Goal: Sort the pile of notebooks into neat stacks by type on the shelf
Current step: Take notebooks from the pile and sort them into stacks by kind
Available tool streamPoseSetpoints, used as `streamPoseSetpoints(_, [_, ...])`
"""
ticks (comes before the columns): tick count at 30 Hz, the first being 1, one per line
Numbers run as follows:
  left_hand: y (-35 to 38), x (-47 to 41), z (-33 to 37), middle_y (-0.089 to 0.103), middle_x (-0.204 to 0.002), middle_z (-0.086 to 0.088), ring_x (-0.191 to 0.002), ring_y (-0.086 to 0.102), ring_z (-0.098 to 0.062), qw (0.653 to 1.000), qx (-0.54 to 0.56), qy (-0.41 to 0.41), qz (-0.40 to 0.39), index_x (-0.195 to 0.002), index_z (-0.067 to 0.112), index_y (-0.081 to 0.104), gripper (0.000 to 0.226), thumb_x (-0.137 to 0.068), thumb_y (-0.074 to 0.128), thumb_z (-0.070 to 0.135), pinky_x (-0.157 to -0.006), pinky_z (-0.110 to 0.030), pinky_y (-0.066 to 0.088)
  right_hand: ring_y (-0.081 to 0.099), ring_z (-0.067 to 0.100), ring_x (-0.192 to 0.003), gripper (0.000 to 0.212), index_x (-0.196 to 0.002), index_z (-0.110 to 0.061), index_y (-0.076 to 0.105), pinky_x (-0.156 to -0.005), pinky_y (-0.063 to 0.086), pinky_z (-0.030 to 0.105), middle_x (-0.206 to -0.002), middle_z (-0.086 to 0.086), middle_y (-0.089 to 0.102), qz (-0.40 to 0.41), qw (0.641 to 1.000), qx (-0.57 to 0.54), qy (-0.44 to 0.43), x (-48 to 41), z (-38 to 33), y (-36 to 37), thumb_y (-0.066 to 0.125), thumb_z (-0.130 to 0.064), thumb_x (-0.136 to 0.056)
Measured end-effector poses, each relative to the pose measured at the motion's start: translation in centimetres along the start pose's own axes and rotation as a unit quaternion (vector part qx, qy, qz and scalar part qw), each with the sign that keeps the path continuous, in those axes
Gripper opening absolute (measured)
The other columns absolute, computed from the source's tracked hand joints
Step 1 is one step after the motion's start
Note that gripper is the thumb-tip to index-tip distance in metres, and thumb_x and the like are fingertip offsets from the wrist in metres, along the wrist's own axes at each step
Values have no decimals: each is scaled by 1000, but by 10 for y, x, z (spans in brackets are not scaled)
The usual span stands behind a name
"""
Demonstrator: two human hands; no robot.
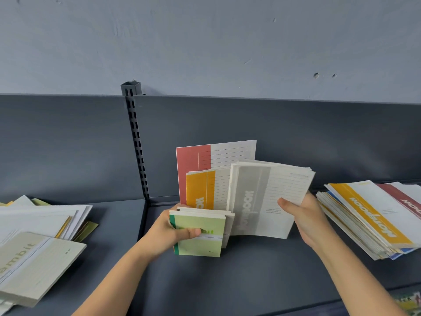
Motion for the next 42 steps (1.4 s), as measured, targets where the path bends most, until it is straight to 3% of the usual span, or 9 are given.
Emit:
streamPoseSetpoints(10, [-1, 2, -5, 69, -111, -13, -103, 68, -27, 1000, -7, -4, 11, -103, 6, 65, 58, -54, 87, 27, -89, -40, 56, 54, -3, -102, 52, -129, -27, 32, -74, 47, 12, -121, -7, 57, -45, 997, -25, 53, 12, 30, 94, 56, 0, -91])
streamPoseSetpoints(16, [2, 2, -2, 69, -107, -15, -102, 67, -30, 1000, -4, 4, 18, -96, 11, 66, 45, -57, 85, 22, -89, -42, 55, 52, 6, -118, 50, -136, -29, 40, -112, 29, 35, -121, -15, 62, -85, 991, -57, 90, 8, 27, 96, 60, -22, -91])
streamPoseSetpoints(23, [4, 7, 5, 61, -97, 12, -88, 65, -6, 994, 34, 52, 87, -95, 25, 38, 58, -61, 80, 5, -73, -31, 57, 56, -3, -100, 28, -114, -30, 47, -80, 41, 18, -111, -15, 63, -81, 992, -47, 90, 15, 26, 108, 59, -32, -89])
streamPoseSetpoints(28, [4, 6, 6, 55, -119, 9, -100, 63, 2, 990, 44, 43, 126, -137, 41, 13, 107, -70, 80, -8, -93, -28, 52, 31, 1, -135, 96, -146, -33, 24, -117, 19, 33, -143, -22, 39, -145, 983, -33, 108, 22, 31, 118, 41, -81, -65])
streamPoseSetpoints(32, [4, 2, 3, 67, -115, 4, -107, 65, -12, 994, 30, 24, 107, -121, 38, 43, 76, -71, 80, -5, -89, -29, 54, 22, -3, -135, 81, -146, -44, 11, -115, 16, 27, -148, -24, 22, -169, 982, -2, 81, 26, 24, 116, 32, -73, -72])
streamPoseSetpoints(35, [2, -1, 0, 70, -109, 2, -101, 68, -12, 994, 28, 15, 107, -114, 34, 48, 66, -72, 80, -4, -85, -27, 55, 43, 5, -119, 59, -138, -29, 35, -96, 37, 17, -133, -5, 41, 6, 999, 41, -8, 30, 17, 78, 57, -44, -86])
streamPoseSetpoints(37, [3, -2, -2, 70, -110, 2, -99, 68, -10, 994, 34, 14, 104, -116, 32, 48, 66, -70, 81, -2, -86, -28, 55, 54, 9, -100, 36, -109, -26, 54, -83, 45, 19, -108, -2, 54, 98, 984, 126, -79, 44, 14, 59, 74, -20, -80])
streamPoseSetpoints(39, [3, -2, -3, 70, -109, 2, -99, 68, -10, 994, 38, 16, 102, -117, 31, 48, 66, -70, 81, -3, -87, -30, 55, 56, 2, -94, 36, -96, -30, 58, -83, 51, 26, -101, -7, 58, 66, 972, 195, -110, 55, 19, 67, 78, -11, -73])
streamPoseSetpoints(42, [5, 1, -3, 72, -106, 3, -99, 69, -12, 994, 47, 21, 93, -118, 28, 49, 67, -64, 82, 6, -82, -29, 56, 46, -5, -110, 55, -109, -33, 52, -91, 41, 11, -118, -10, 41, -10, 976, 195, -100, 60, 37, 94, 83, -16, -67])
Point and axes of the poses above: each hand's wrist, its own x-axis away from the middle knuckle, its own y-axis out of the palm, z = x × y, the point moved 7 cm from there along -x, towards the middle knuckle
